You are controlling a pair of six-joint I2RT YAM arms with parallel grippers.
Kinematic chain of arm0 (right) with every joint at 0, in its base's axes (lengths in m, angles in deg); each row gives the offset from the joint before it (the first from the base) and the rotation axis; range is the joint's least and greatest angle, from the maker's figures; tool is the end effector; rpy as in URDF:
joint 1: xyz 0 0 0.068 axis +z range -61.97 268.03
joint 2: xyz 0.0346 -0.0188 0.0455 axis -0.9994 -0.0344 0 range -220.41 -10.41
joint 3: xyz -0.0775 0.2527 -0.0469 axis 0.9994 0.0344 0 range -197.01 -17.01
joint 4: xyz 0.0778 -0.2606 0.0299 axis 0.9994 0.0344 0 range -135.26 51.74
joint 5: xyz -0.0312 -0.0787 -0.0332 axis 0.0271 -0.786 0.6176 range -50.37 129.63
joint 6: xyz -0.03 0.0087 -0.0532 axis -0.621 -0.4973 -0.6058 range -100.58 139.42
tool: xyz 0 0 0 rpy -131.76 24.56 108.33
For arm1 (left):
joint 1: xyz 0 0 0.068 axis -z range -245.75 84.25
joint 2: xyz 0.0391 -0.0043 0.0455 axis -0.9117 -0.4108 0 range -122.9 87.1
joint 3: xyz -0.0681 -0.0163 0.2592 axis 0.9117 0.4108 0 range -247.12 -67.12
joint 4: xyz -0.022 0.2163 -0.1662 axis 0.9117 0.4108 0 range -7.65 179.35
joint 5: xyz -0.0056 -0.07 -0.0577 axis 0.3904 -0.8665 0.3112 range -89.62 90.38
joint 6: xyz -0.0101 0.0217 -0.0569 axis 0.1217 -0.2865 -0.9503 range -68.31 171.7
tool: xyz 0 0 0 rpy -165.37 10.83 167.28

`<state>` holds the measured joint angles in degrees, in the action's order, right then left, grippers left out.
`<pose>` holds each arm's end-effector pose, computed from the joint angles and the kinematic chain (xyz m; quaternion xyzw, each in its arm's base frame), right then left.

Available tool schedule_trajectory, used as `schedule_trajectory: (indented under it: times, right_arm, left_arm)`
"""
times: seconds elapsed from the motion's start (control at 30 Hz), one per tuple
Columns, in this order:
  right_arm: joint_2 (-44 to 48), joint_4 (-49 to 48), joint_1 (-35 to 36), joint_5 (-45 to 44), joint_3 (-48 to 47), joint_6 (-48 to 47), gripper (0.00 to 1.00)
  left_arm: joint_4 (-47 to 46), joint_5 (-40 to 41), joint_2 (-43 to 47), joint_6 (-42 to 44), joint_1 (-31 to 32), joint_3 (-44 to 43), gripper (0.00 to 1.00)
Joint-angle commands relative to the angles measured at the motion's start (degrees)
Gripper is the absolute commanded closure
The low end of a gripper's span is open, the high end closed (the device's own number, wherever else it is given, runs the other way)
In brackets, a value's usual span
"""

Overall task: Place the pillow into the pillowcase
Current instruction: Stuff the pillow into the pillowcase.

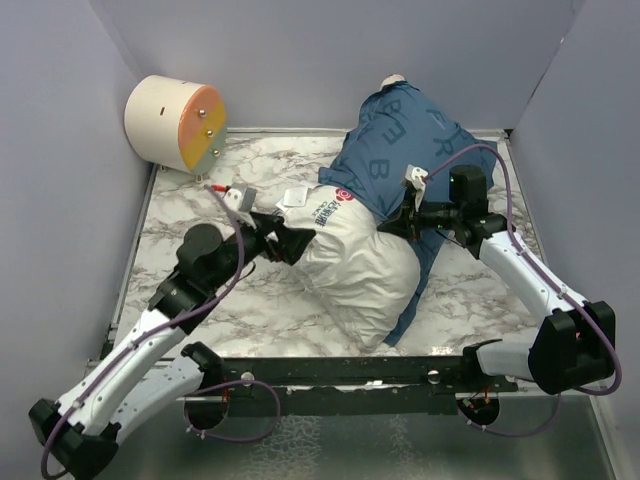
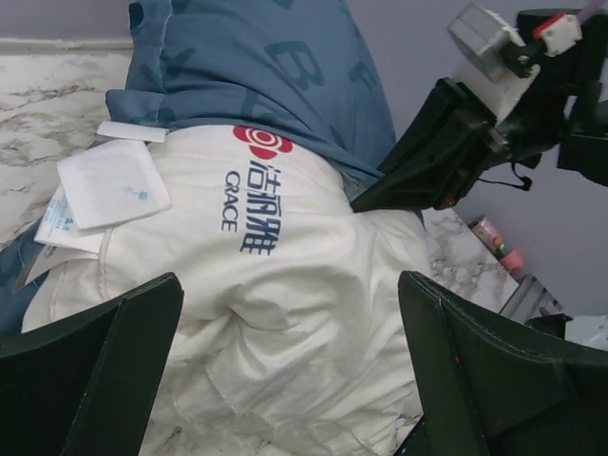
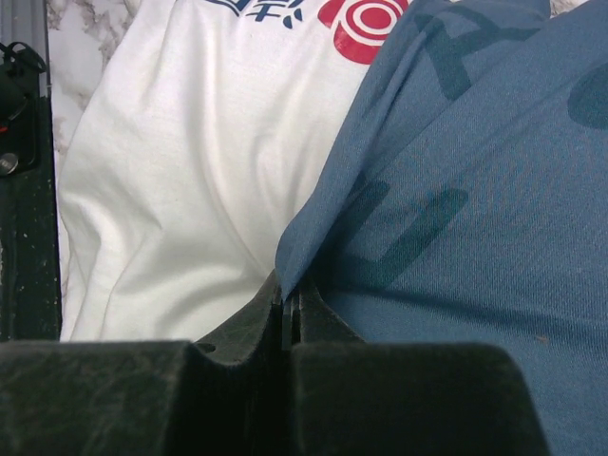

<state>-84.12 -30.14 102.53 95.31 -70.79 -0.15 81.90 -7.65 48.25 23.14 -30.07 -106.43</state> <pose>0.2732 0.1104 0.2734 -0.4359 0.6869 0.3959 0.4259 0.1551 -0.1193 0.3403 0.0933 0.6953 -0.4195 0.5761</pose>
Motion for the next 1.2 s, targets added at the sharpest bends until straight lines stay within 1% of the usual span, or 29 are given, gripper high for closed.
schedule_trajectory:
  times: [0.0, 0.13, 0.23, 0.27, 0.3, 0.33, 0.37, 0.43, 0.47, 0.6, 0.63, 0.7, 0.87, 0.97, 1.07, 1.17]
  right_arm:
    - [-0.02, 5.3, -0.09, -1.22, 2.74, 0.61, 0.99]
    - [-0.62, 5.64, -0.18, -1.44, 2.55, 0.26, 0.99]
    - [-0.67, 5.98, -0.26, -1.43, 2.36, 0.06, 0.99]
    - [-0.52, 5.99, -0.31, -1.43, 2.35, 0.07, 0.99]
    - [-0.45, 5.98, -0.35, -1.38, 2.42, 0.14, 0.99]
    - [-0.31, 5.94, -0.35, -1.4, 2.44, 0.15, 0.99]
    - [-0.22, 5.91, -0.35, -1.21, 2.41, 0.26, 0.99]
    - [-0.12, 5.75, -0.35, -0.62, 2.25, 0.56, 0.99]
    - [-0.1, 5.63, -0.35, 0.31, 2.2, 0.66, 0.99]
    - [-1.21, 4.97, -0.35, 5.06, 0.04, 1.31, 0.99]
    - [-2.4, 5.01, -0.23, 6.4, -1.74, 1.95, 0.99]
    - [-5.06, 5.66, 0.49, 8.28, -6.65, 3.01, 0.99]
    - [-12.94, 12.45, 5.87, 9.6, -24.74, 3.71, 0.99]
    - [-14.63, 15.9, 7.54, 15.24, -32.28, 4.05, 0.99]
    - [-10.72, 15.64, 7.56, 18.72, -32.09, 3.16, 0.99]
    - [-4.15, 15.52, 7.45, 17.11, -26.69, 0.74, 0.99]
  left_arm:
    - [8.86, 3.85, -11.63, 3.32, -1.92, -8.76, 0.01]
    - [5.76, -4.87, -22.55, 2.43, -6.32, -14.63, 0.01]
    - [3.69, -9.1, -29.46, 1.33, -6.41, -17.11, 0.01]
    - [2.68, -10.0, -31.12, 0.81, -6.41, -17.02, 0.02]
    - [1.09, -10.84, -32.39, -0.07, -6.41, -16.47, 0.06]
    - [-0.69, -11.81, -33.63, -1.08, -6.42, -15.57, 0.1]
    - [-2.65, -13.19, -34.91, -2.37, -6.37, -14.57, 0.18]
    - [-6.38, -16.66, -37.67, -4.89, -6.01, -12.81, 0.4]
    - [-7.69, -17.72, -39.1, -5.74, -5.53, -12.17, 0.47]
    - [-12.83, -16.98, -45.41, -5.94, -1.48, -12.08, 0.65]
    - [-13.36, -16.59, -47.45, -5.28, -0.35, -13.17, 0.71]
    - [-13.94, -15.9, -51.73, -4.09, 1.59, -16.01, 0.78]
    - [-17.1, -15.76, -63.15, -2.8, 4.18, -22.54, 0.87]
    - [-19.06, -13.89, -66.89, -3.55, 4.22, -24.08, 0.9]
    - [-20.86, -9.25, -68.0, -4.78, 3.5, -23.52, 0.92]
    - [-23.59, -5.79, -67.95, -8.67, 1.33, -21.93, 0.92]
